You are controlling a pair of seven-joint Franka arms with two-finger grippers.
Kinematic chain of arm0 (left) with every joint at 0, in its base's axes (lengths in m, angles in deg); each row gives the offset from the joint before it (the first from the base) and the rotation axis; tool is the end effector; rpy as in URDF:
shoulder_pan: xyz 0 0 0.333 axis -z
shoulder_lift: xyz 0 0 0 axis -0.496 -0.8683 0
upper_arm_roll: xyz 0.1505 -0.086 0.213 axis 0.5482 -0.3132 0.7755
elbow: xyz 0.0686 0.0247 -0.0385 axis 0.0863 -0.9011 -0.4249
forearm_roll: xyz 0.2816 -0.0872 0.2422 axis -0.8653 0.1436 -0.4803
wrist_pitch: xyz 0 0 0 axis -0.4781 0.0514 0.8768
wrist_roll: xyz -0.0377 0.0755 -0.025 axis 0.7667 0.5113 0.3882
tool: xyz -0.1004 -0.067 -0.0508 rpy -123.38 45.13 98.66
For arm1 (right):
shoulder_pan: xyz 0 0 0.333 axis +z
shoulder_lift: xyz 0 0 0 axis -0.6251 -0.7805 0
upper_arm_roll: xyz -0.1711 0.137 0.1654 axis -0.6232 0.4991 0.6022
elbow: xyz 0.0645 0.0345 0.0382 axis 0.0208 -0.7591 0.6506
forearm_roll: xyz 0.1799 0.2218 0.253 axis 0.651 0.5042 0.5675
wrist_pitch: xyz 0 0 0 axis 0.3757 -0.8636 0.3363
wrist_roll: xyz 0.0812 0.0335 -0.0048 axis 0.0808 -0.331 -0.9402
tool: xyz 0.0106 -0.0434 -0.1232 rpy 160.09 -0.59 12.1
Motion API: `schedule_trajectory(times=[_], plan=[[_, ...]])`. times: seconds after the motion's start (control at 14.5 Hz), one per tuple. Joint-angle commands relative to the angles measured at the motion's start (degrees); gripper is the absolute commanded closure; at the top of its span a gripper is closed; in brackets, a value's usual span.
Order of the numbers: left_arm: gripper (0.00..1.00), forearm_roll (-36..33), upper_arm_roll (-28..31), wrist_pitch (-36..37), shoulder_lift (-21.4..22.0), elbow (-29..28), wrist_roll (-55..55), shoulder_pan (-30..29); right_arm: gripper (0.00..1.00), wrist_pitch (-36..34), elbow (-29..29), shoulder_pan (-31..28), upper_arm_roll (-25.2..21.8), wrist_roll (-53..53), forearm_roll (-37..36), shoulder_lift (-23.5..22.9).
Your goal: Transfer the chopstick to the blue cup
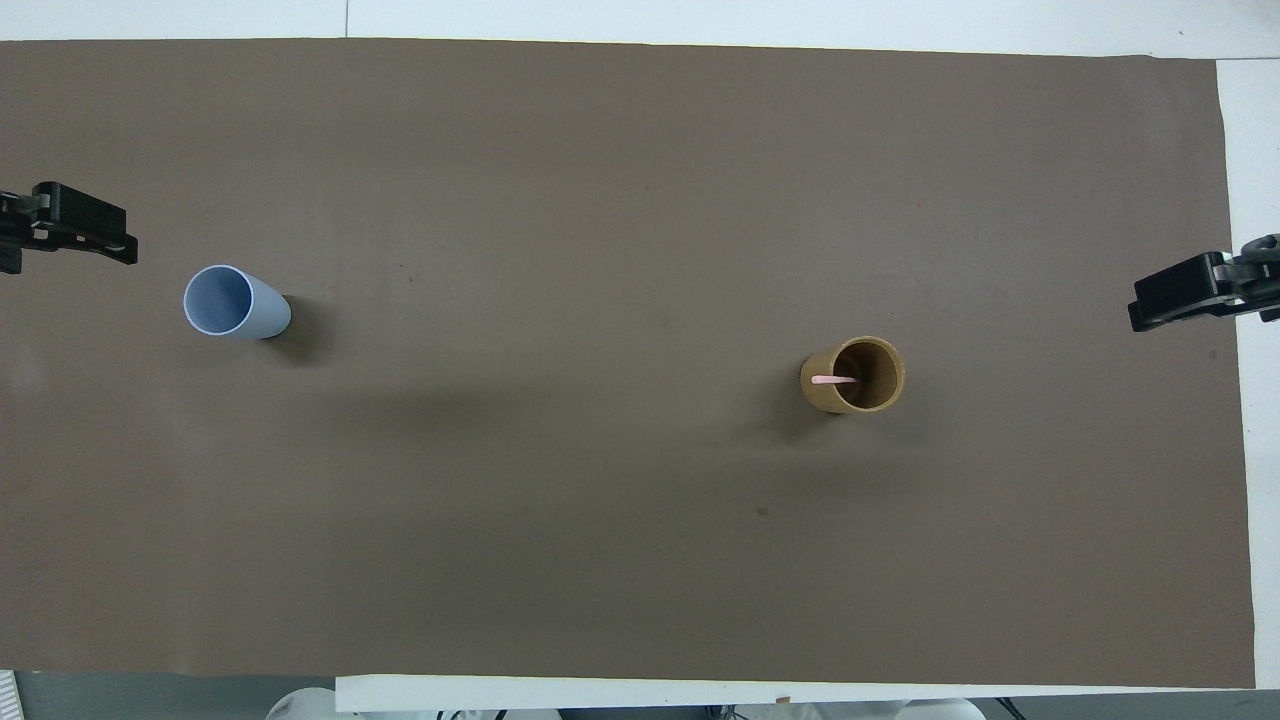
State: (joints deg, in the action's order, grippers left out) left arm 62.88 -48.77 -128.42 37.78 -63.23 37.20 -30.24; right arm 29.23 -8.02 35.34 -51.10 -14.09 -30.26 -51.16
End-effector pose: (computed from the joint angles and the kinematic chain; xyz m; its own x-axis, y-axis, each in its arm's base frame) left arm 0.5435 -0.0569 0.5442 0.9991 -0.0192 -0.0378 -0.0191 -0.9998 0.0043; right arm 0.5110 -0.0039 0.5822 0.9920 0.0497 -0.1156 0.0538 -0.9980 0.0332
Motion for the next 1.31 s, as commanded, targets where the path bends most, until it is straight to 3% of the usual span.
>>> schedule_trajectory(times=[0.0, 0.62, 0.69, 0.83, 0.97, 1.1, 1.24], plan=[[0.00, -0.9, 0.1, 0.4, 1.3, -1.1, -0.6, 0.0, 0.01, 0.3, -1.1, -0.4, 0.3, -1.2, -0.3, 1.2], [0.00, -0.9, 0.2, 0.2, 1.5, -1.9, -0.4, -0.1, 0.01, 0.1, -1.1, -0.6, 0.4, -1.4, -0.2, 1.2], [0.00, -0.9, 0.2, -2.4, 2.4, -4.1, -0.3, -0.5, 0.01, 0.1, -1.1, -0.5, 0.4, -1.4, -0.2, 1.2], [0.00, -0.9, 0.2, -16.6, 4.9, -16.4, -0.5, -2.7, 0.01, 0.1, -1.1, -0.5, 0.4, -1.4, -0.2, 1.2], [0.00, -0.9, 0.2, -29.1, 4.1, -26.9, -0.1, -4.6, 0.01, 0.0, -1.1, -0.3, 0.4, -1.3, -0.2, 1.2], [0.00, -0.9, 0.3, -34.7, 3.0, -31.3, 0.1, -4.8, 0.01, -0.1, -1.2, -0.3, 0.4, -1.2, -0.2, 1.2], [0.00, -0.9, 0.3, -36.8, 1.2, -31.9, 0.1, -4.8, 0.01, -0.1, -1.6, -0.3, 0.4, -1.2, -0.2, 1.4]])
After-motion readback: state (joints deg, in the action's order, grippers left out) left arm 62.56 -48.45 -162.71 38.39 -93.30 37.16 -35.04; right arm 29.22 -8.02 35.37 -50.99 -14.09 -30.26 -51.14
